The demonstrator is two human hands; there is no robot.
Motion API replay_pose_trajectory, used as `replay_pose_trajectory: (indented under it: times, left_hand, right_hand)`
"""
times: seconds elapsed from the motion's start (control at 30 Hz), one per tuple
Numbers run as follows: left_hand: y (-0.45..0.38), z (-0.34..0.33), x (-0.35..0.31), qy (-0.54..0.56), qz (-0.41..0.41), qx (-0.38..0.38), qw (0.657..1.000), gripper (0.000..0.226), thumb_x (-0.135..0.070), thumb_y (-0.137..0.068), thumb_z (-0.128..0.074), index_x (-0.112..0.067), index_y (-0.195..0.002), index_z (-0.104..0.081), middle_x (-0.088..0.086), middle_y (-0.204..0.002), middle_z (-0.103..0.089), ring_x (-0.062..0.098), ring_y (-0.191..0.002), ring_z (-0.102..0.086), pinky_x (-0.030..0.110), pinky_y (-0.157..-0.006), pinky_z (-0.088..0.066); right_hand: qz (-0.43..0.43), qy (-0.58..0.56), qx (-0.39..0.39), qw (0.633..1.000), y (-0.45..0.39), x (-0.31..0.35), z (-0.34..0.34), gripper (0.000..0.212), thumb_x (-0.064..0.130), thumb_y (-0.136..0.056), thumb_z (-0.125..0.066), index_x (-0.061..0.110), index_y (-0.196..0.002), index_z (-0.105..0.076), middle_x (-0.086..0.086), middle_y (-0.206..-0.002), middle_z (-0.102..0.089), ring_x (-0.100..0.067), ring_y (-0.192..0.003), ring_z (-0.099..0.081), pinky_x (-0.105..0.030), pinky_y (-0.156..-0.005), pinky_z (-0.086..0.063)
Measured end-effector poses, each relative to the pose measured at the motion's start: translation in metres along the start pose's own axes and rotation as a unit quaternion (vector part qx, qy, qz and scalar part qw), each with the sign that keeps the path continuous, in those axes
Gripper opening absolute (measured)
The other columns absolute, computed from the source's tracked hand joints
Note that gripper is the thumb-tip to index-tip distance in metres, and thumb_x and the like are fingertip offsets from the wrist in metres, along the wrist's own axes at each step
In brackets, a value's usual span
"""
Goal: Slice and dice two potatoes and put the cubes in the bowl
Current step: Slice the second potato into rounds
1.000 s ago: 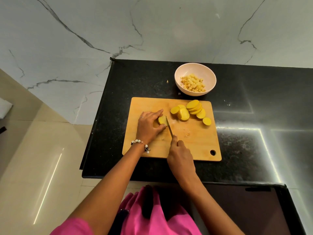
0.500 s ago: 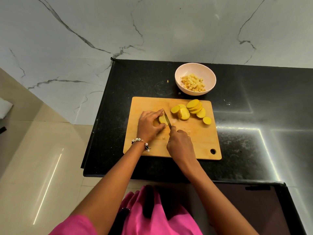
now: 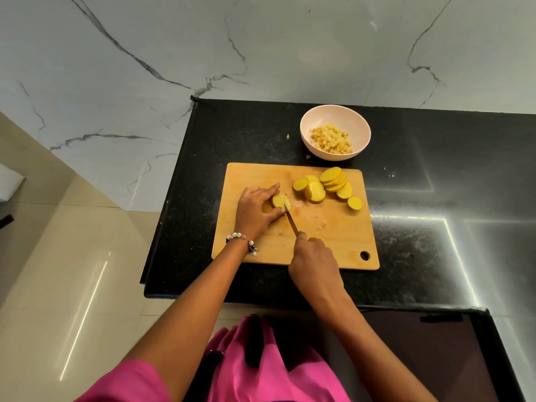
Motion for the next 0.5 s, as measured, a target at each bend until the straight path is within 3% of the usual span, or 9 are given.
replay_pose_trajectory:
  times: [0.1, 0.5]
  left_hand:
    - [-0.001, 0.001, 0.002, 0.004, 0.000, 0.006, 1.000, 0.062, -0.027, -0.072, -0.078, -0.019, -0.129, -0.056, -0.002, -0.114, -0.066, 0.016, -0.109, -0.050, 0.023, -0.092, -0.037]
    - [0.000, 0.003, 0.006, 0.022, 0.005, -0.022, 1.000, 0.059, -0.021, -0.072, -0.078, -0.018, -0.127, -0.058, -0.005, -0.108, -0.069, 0.012, -0.105, -0.053, 0.018, -0.090, -0.038]
  right_hand:
    - [-0.013, -0.036, -0.025, 0.999, -0.008, 0.001, 0.009, 0.039, 0.005, -0.093, -0.038, 0.004, -0.131, -0.043, -0.018, -0.108, -0.055, -0.037, -0.097, -0.056, -0.042, -0.075, -0.046]
    - [0.032, 0.001, -0.064, 0.997, -0.034, 0.018, 0.002, 0.043, 0.004, -0.098, -0.029, 0.001, -0.141, -0.031, -0.020, -0.115, -0.054, -0.038, -0.101, -0.056, -0.040, -0.076, -0.045]
Point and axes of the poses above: each hand's wrist, its own y-axis away from the middle knuckle, its own z-axis out of the back of the hand, x = y × z, the point moved 2 cm from there along -y, towards the middle knuckle
